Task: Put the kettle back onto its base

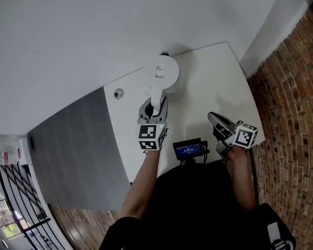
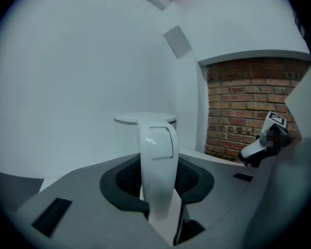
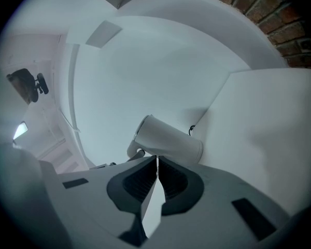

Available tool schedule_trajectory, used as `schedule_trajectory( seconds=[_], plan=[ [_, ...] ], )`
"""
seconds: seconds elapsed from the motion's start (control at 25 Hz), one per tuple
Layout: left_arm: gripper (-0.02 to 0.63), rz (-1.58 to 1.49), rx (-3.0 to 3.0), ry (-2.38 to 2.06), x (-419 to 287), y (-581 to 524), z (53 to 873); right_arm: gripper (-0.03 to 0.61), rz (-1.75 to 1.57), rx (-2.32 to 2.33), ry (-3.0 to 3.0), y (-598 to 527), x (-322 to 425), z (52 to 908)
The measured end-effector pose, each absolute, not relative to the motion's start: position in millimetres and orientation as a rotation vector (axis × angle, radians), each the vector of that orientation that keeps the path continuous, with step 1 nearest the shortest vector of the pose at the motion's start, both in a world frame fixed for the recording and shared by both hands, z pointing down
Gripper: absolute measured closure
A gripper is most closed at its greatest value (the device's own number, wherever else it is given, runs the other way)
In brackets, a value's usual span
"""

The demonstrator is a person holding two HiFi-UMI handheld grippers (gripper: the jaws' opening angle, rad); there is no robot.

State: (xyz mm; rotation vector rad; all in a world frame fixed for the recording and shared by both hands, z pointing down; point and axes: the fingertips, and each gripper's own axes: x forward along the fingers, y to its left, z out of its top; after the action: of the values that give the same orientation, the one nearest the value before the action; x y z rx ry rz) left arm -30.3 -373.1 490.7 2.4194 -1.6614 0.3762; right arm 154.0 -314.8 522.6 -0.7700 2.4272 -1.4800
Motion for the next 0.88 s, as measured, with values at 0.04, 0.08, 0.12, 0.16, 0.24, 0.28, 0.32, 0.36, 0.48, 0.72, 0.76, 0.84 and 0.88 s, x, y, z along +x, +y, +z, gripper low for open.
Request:
schedule_trajectory(
  seconds=[0.04, 0.08, 0.12, 0.16, 0.24, 0.28, 0.32, 0.36, 0.48, 0.72, 0.76, 0.84, 0.88],
  plan=[
    [0.472, 0.355, 2.404, -1.66, -33, -373, 491, 0.56, -1.48, -0.768, 2.426, -315, 154, 522],
    [0.472, 0.339, 2.396, -1.654, -33, -374, 491, 0.56, -1.48, -0.769, 2.426, -315, 154, 521],
    [0.472, 0.328, 2.394, -1.64, -32, -375, 489, 0.56, -1.479, -0.771, 2.428, -315, 154, 521],
    [0.472, 0.314, 2.395, -1.623, -30, -376, 488, 0.56, -1.477, -0.773, 2.431, -315, 154, 521],
    [0.471, 0.265, 2.404, -1.579, -26, -376, 485, 0.56, -1.471, -0.773, 2.436, -315, 155, 522],
    [0.471, 0.233, 2.41, -1.55, -24, -375, 484, 0.56, -1.47, -0.77, 2.432, -316, 154, 521],
    [0.47, 0.202, 2.418, -1.512, -23, -374, 483, 0.56, -1.47, -0.768, 2.429, -317, 154, 520],
    [0.464, 0.174, 2.429, -1.464, -22, -373, 483, 0.56, -1.469, -0.767, 2.431, -317, 154, 520],
    [0.426, 0.109, 2.465, -1.284, -22, -364, 485, 0.56, -1.471, -0.758, 2.427, -316, 154, 518],
    [0.417, 0.037, 2.494, -1.105, -22, -359, 486, 0.56, -1.466, -0.731, 2.445, -316, 150, 516],
    [0.417, 0.045, 2.498, -1.098, -19, -359, 486, 0.56, -1.464, -0.726, 2.452, -316, 148, 516],
    [0.416, 0.055, 2.501, -1.093, -14, -359, 486, 0.56, -1.466, -0.717, 2.458, -316, 147, 517],
    [0.416, 0.056, 2.501, -1.093, -12, -358, 486, 0.56, -1.468, -0.712, 2.458, -317, 146, 516]
  ],
)
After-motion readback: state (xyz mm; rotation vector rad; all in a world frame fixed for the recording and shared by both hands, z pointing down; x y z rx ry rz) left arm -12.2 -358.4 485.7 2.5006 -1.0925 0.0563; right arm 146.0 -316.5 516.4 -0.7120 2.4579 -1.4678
